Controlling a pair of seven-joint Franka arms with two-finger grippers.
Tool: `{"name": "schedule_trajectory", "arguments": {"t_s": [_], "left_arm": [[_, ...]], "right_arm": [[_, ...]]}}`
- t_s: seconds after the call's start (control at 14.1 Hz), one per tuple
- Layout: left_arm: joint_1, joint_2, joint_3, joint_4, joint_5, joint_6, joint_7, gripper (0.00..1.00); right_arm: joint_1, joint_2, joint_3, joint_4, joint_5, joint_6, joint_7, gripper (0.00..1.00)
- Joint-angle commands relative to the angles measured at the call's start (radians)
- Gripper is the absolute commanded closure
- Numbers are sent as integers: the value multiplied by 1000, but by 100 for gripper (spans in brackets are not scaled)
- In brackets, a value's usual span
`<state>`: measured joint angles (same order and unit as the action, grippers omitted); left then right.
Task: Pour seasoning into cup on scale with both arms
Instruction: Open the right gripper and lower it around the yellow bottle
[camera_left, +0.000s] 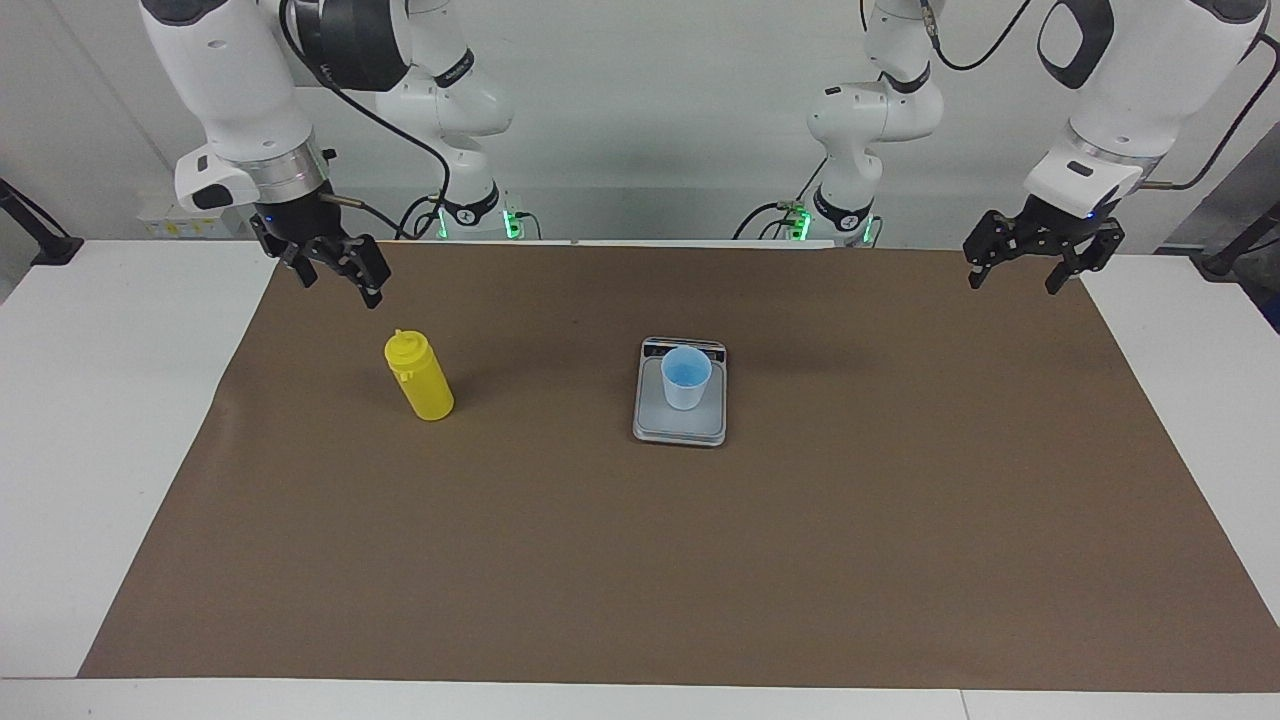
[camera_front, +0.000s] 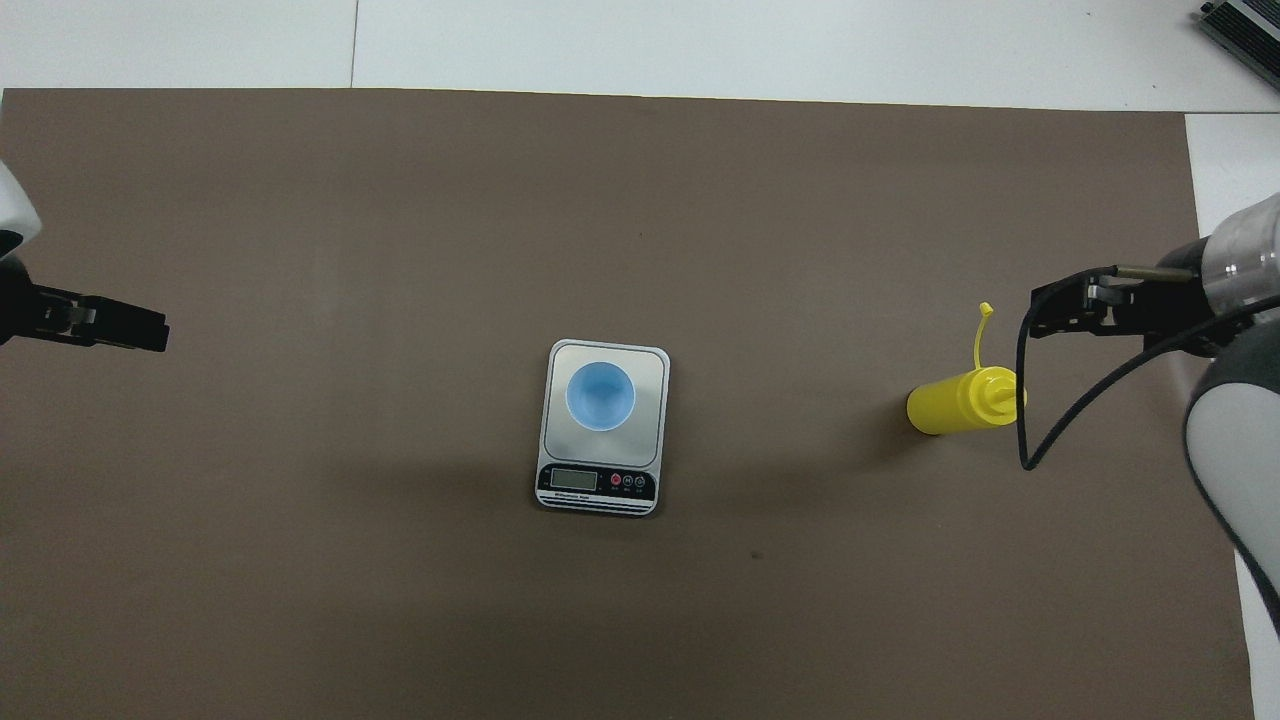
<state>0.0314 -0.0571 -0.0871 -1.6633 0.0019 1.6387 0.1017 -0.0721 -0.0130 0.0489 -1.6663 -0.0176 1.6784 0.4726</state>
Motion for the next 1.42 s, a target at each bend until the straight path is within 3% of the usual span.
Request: {"name": "schedule_trajectory", "arguments": {"t_s": [0.0, 0.21, 0.36, 0.43, 0.57, 0.99, 1.35], "left_arm": [[33, 0, -23, 13, -17, -14, 15, 0], [28, -4, -23, 10, -19, -20, 7, 0], [32, -4, -23, 10, -19, -19, -3, 0], [30, -4, -22, 11, -19, -32, -8, 0], [28, -3, -23, 17, -28, -78, -46, 0], [25, -6, -22, 17, -36, -62, -33, 0], [22, -7, -20, 13, -33, -57, -17, 0]], "right_arm": [[-61, -9, 5, -75, 79, 64, 183, 0], [-144, 19, 5, -118, 177, 116, 348, 11], [-175, 47, 3, -138, 194, 133, 401, 12], [-195, 65, 5, -142, 200, 135, 434, 12], [-247, 109, 5, -162, 293, 139, 458, 0], [-308, 202, 3, -239, 539, 228, 521, 0], [-304, 191, 5, -360, 698, 297, 512, 0]]}}
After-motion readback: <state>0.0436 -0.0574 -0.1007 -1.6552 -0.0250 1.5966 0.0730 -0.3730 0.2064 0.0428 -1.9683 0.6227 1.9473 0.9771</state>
